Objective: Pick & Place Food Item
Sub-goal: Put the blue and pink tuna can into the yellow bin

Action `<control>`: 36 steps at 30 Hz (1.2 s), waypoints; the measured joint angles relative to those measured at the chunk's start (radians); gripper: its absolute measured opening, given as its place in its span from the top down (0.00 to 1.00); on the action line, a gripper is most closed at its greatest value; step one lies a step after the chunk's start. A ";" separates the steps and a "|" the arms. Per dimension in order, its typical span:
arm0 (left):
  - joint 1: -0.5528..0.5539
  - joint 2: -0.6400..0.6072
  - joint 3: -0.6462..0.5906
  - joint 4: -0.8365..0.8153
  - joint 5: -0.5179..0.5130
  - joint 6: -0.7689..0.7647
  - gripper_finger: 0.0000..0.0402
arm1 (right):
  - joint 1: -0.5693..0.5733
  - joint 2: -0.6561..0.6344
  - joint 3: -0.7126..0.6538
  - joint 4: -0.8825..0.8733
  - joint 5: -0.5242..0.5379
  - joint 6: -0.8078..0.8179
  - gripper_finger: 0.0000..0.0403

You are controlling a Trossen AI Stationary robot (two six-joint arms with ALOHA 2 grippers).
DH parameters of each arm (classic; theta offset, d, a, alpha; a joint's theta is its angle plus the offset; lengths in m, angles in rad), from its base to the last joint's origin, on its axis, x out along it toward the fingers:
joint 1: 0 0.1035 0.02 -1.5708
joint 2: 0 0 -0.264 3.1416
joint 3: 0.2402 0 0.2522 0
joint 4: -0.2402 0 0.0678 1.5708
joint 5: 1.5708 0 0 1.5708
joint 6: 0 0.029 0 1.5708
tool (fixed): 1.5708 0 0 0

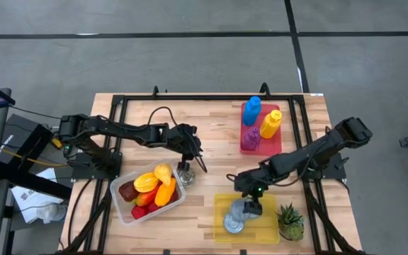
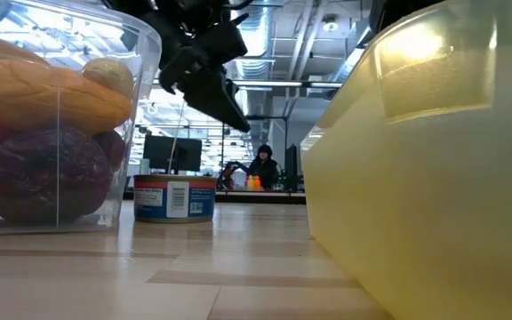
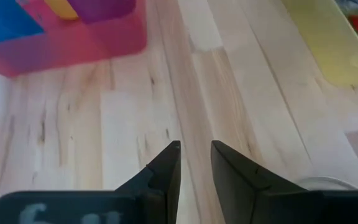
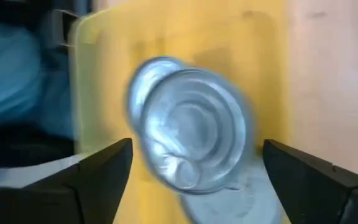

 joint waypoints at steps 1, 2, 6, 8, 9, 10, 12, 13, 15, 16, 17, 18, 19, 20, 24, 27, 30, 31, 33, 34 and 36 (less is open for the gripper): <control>-0.005 0.000 0.001 -0.008 0.000 -0.002 0.80 | 0.005 -0.007 0.003 -0.023 0.034 -0.006 0.15; -0.011 0.000 0.006 -0.006 0.000 -0.003 0.80 | 0.013 -0.018 0.004 -0.048 0.066 -0.012 0.17; -0.030 -0.001 0.046 -0.075 -0.012 -0.051 0.82 | 0.031 -0.057 0.027 -0.071 0.231 -0.039 0.24; -0.039 -0.001 0.068 -0.134 -0.013 -0.071 0.87 | 0.042 -0.078 0.028 -0.072 0.297 -0.040 0.27; -0.044 -0.001 0.078 -0.163 -0.014 -0.084 0.91 | 0.044 -0.090 0.029 -0.086 0.332 -0.041 0.29; -0.049 -0.001 0.087 -0.182 -0.015 -0.104 0.95 | 0.048 -0.104 0.028 -0.104 0.362 -0.042 0.31; -0.057 0.000 0.107 -0.233 -0.017 -0.143 0.98 | 0.050 -0.126 0.029 -0.113 0.409 -0.042 0.33; -0.061 0.001 0.117 -0.259 -0.017 -0.161 0.98 | 0.049 -0.136 0.029 -0.129 0.427 -0.042 0.34; -0.070 0.021 0.136 -0.284 -0.016 -0.182 1.00 | 0.049 -0.151 0.027 -0.146 0.447 -0.043 0.36; -0.073 0.035 0.143 -0.311 -0.016 -0.190 1.00 | 0.049 -0.156 0.028 -0.142 0.454 -0.049 0.37; -0.074 0.055 0.153 -0.330 -0.015 -0.192 1.00 | 0.049 -0.161 0.028 -0.148 0.466 -0.057 0.38; -0.076 0.081 0.171 -0.337 -0.015 -0.193 1.00 | 0.049 -0.166 0.028 -0.148 0.477 -0.063 0.39; -0.079 0.104 0.188 -0.355 -0.007 -0.201 1.00 | 0.049 -0.168 0.028 -0.147 0.487 -0.071 0.40; -0.079 0.128 0.208 -0.379 0.000 -0.202 1.00 | 0.049 -0.169 0.028 -0.148 0.494 -0.080 0.40; -0.078 0.236 0.288 -0.494 -0.002 -0.186 1.00 | 0.049 -0.168 0.028 -0.160 0.497 -0.107 0.43; -0.080 0.282 0.358 -0.573 0.004 -0.185 1.00 | 0.049 -0.167 0.028 -0.167 0.497 -0.122 0.45; -0.085 0.316 0.386 -0.653 0.021 -0.186 1.00 | 0.049 -0.167 0.028 -0.170 0.497 -0.145 0.46; -0.085 0.316 0.386 -0.662 0.039 -0.183 1.00 | 0.049 -0.167 0.028 -0.173 0.497 -0.154 0.47; -0.083 0.307 0.391 -0.664 0.101 -0.178 1.00 | 0.049 -0.167 0.028 -0.180 0.497 -0.166 0.48; -0.079 0.303 0.391 -0.677 0.123 -0.180 1.00 | 0.049 -0.167 0.028 -0.184 0.497 -0.173 0.48; -0.078 0.301 0.390 -0.716 0.134 -0.178 1.00 | 0.046 -0.167 0.028 -0.184 0.497 -0.187 0.49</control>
